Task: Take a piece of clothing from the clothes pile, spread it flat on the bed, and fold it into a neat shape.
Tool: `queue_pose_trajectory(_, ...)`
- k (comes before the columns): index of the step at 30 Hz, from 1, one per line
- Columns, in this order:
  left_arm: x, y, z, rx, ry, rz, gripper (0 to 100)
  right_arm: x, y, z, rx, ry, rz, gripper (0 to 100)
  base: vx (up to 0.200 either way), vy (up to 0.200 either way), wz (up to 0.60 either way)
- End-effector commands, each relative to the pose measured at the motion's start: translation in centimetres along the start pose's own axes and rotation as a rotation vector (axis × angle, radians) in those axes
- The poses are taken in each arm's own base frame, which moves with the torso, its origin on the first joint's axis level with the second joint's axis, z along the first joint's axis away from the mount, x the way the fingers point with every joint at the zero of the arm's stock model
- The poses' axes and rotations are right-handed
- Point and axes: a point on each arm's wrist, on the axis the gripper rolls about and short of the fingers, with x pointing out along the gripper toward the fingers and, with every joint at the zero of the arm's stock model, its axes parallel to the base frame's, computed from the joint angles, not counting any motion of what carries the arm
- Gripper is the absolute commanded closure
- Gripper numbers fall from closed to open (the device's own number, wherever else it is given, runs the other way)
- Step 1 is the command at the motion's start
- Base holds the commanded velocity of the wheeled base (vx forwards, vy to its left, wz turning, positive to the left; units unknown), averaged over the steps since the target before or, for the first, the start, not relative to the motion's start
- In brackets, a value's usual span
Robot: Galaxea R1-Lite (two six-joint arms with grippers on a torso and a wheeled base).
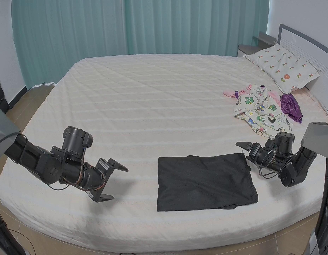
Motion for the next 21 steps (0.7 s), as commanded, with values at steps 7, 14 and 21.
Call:
queue_pose_trajectory(7,0.3,0.3,0.1,-0.008,0.003,0.013,0,1.3,-1.1,-0.9,0.014,0.025,-0.005,100,0.000,0.000,0.00)
queue_pose_trajectory(14,0.4,0.3,0.0,-0.007,0.004,0.014,0,1.1,-1.2,-0.4,0.035,0.005,-0.013,100,0.000,0.000,0.00)
queue_pose_trajectory(21,0.4,0.3,0.0,-0.007,0.005,0.016,0,1.0,-1.4,0.1,0.066,-0.013,-0.015,100,0.000,0.000,0.00)
